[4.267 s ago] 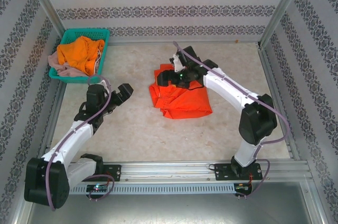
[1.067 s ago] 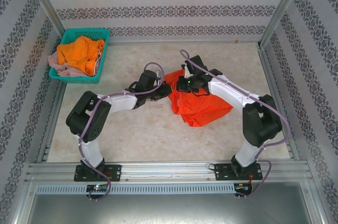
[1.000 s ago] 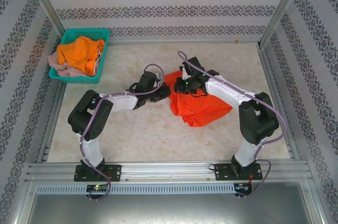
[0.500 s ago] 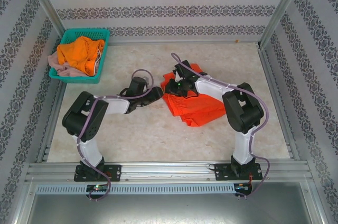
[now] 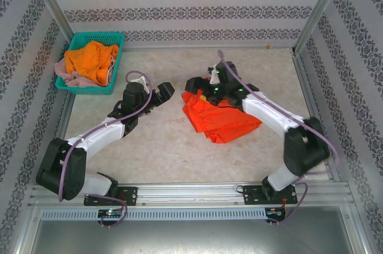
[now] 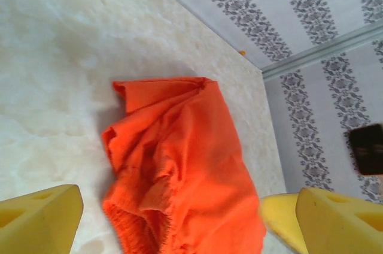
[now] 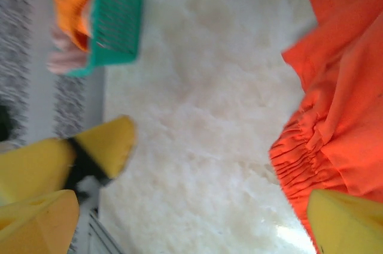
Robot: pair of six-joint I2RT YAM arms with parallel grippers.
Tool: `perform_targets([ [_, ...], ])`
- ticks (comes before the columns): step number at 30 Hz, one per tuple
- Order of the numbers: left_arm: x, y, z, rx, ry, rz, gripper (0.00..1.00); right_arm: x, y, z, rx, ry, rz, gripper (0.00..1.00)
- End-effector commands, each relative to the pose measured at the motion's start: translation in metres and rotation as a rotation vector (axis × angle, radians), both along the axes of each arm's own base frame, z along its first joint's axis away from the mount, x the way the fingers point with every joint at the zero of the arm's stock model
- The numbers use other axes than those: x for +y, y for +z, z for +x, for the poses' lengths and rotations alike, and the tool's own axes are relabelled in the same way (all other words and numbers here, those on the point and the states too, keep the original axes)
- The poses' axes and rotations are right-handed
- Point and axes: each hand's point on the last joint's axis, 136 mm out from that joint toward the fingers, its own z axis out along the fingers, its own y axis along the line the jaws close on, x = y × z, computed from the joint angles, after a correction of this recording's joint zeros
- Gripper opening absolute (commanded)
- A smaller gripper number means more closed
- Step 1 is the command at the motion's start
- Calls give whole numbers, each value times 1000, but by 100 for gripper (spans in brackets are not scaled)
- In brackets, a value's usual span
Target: Fold and stack the shorts
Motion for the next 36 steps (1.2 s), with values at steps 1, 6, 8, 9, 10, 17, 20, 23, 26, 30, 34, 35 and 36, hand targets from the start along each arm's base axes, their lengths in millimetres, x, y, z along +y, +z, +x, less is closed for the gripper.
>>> perform_targets([
  [1,-41,28,0,-20,-90,-87,94,-36,2,-6,-11,-89,-12,98],
  [6,-113,33,-2,-6,-230,-160,95,-104,-25,-5,47,-240,-32,98],
  [8,-137,25,-3,10,-270,-171,95,-124,-39,-3,86,-274,-23,98],
  [9,-145,16,-2,22,-281,-163,96,-131,-46,-3,103,-280,-22,98],
  [10,-153,7,-1,31,-290,-148,96,-137,-54,-3,122,-282,-26,98],
  [17,-146,-77,16,128,-232,-30,96,-164,-129,-15,280,-309,-72,98],
  [20,-130,-106,19,166,-193,6,96,-168,-155,-25,337,-306,-85,97],
  [23,-115,-131,17,209,-175,24,95,-170,-173,-38,385,-308,-75,98],
  [26,-109,-137,12,223,-178,30,94,-172,-178,-48,389,-319,-66,98],
  [30,-114,-106,5,191,-227,27,95,-171,-153,-46,316,-308,-46,98],
  [34,-132,-50,-12,106,-291,3,97,-181,-108,-37,135,-299,-155,98],
  [35,-136,-41,-18,95,-308,9,98,-184,-97,-36,70,-286,-202,98],
  [36,-142,-34,-24,82,-327,12,99,-186,-86,-35,8,-274,-241,98],
])
